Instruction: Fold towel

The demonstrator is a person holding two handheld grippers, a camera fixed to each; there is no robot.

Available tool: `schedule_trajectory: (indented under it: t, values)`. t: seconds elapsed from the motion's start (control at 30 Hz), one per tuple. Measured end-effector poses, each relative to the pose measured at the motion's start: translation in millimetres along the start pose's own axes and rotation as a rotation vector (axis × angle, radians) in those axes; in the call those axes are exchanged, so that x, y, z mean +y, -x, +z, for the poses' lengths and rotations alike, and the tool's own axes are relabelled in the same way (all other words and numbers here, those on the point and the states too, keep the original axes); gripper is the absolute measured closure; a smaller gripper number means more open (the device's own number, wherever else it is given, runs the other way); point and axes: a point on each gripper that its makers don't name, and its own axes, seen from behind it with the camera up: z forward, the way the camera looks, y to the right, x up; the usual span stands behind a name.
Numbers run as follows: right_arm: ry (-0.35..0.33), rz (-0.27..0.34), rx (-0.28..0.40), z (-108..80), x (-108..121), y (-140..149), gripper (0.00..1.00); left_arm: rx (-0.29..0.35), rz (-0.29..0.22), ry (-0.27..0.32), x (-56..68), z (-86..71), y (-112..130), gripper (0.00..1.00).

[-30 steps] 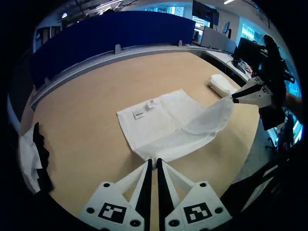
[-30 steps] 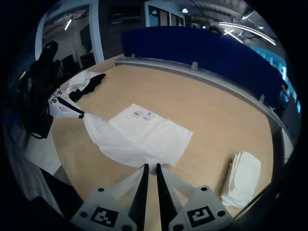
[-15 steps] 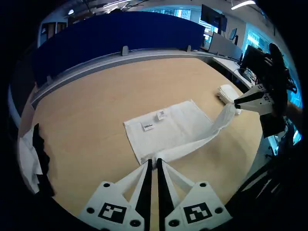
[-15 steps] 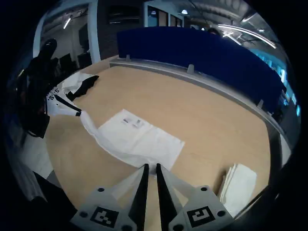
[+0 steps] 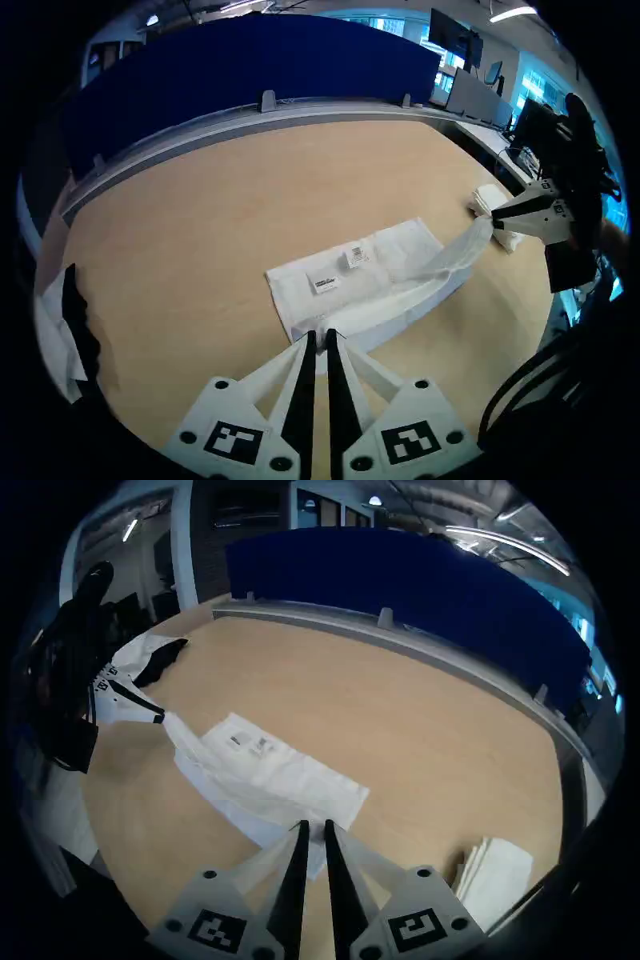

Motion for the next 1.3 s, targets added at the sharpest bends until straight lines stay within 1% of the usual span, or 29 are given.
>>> schedule_trajectory:
  t: [0.2,0.3,0.5,0.8,1.0,1.23,1.3]
  values:
    - [-0.002,0.000,-0.024,11.7,3.8,6.6,0.85,-0.023,0.000,0.005,-4.2,13.8,5.9,0.91]
    - [-0.002,0.010,-0.035,20.0,6.3,9.9,0.85,-0.037,-0.002,0.008,-7.1,22.5,9.4,0.91]
    - [-0.001,0.044,-0.050,39.0,12.7,14.1,0.85,-0.055,-0.002,0.009,-14.7,43.4,14.2,0.91]
    - [0.014,0.102,-0.076,64.7,22.1,21.0,0.85,-0.060,-0.017,-0.005,-27.5,69.4,10.2,0.91]
    - [0.032,0.127,-0.073,75.5,24.9,18.8,0.85,-0.054,-0.021,-0.026,-34.9,80.5,7.7,0.90]
    - [0.062,0.166,-0.072,88.4,30.2,17.5,0.83,-0.049,-0.053,-0.040,-40.6,88.1,8.5,0.87]
    - [0.072,0.181,-0.067,91.5,32.0,16.0,0.82,-0.046,-0.059,-0.048,-43.2,89.3,8.1,0.84]
